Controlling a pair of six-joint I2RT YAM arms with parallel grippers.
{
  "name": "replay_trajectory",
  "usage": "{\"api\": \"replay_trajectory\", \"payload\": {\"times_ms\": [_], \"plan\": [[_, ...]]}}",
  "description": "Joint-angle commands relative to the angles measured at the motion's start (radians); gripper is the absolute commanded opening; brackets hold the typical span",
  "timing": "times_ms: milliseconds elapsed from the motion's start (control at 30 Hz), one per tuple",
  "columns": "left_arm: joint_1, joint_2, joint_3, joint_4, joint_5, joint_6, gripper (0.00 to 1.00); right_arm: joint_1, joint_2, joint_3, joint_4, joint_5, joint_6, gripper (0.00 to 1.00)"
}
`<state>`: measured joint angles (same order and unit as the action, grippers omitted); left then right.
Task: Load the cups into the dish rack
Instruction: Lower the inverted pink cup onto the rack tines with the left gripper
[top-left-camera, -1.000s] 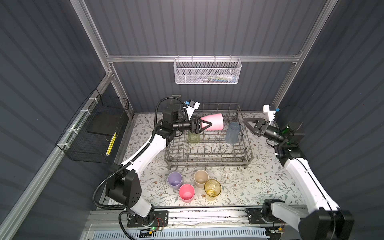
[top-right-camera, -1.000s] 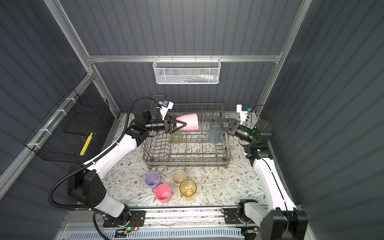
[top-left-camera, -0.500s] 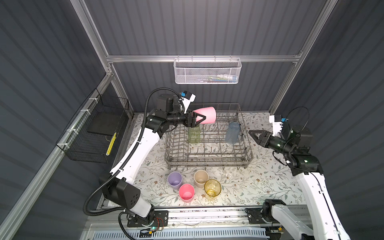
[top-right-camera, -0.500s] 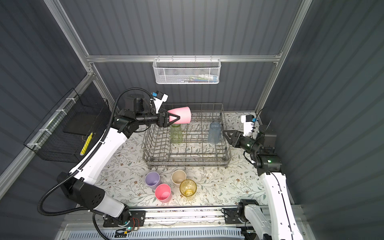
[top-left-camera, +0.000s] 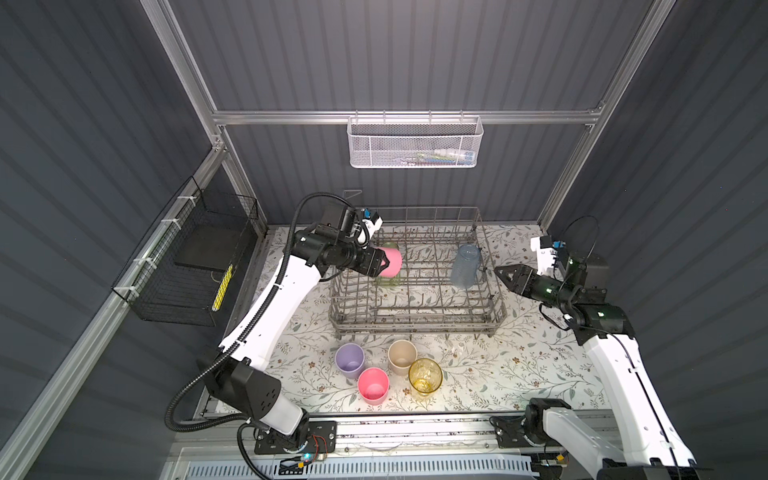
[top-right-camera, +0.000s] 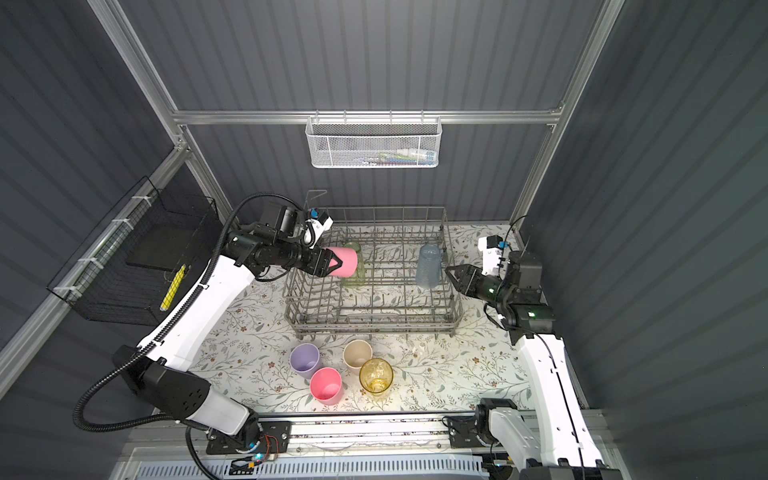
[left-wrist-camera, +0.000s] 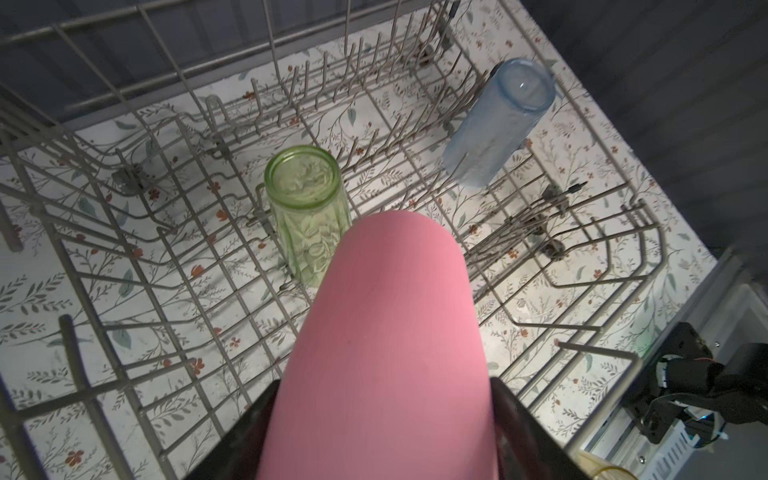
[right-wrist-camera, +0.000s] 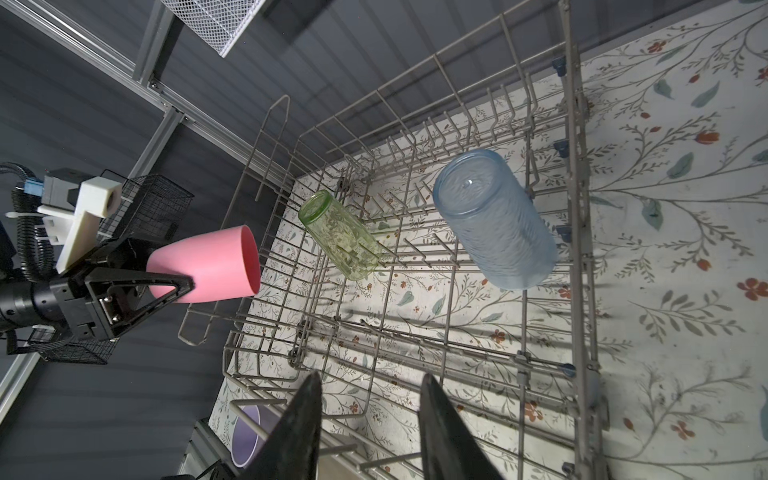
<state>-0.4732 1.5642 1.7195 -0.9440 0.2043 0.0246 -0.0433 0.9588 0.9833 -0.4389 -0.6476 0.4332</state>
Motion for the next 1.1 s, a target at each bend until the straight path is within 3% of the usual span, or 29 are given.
{"api": "replay_trajectory", "payload": {"times_ms": [0,200,800,1067], "plan": [[-0.014,0.025,0.021,-0.053,-0.057,0.023,0.57,-0.004,0.0,-0.017,0.023,-0.008,-0.005,0.4],[-0.045,0.083,0.034,-0.121,-0.12,0.041,0.57,-0.003,-0.006,-0.043,0.026,-0.013,-0.002,0.4],[-0.099,0.203,0.028,-0.151,-0.137,0.066,0.56,-0.003,0.002,-0.072,0.035,-0.019,0.001,0.4],[-0.131,0.273,0.069,-0.188,-0.206,0.072,0.55,-0.004,0.0,-0.087,0.039,-0.019,0.002,0.4]]}}
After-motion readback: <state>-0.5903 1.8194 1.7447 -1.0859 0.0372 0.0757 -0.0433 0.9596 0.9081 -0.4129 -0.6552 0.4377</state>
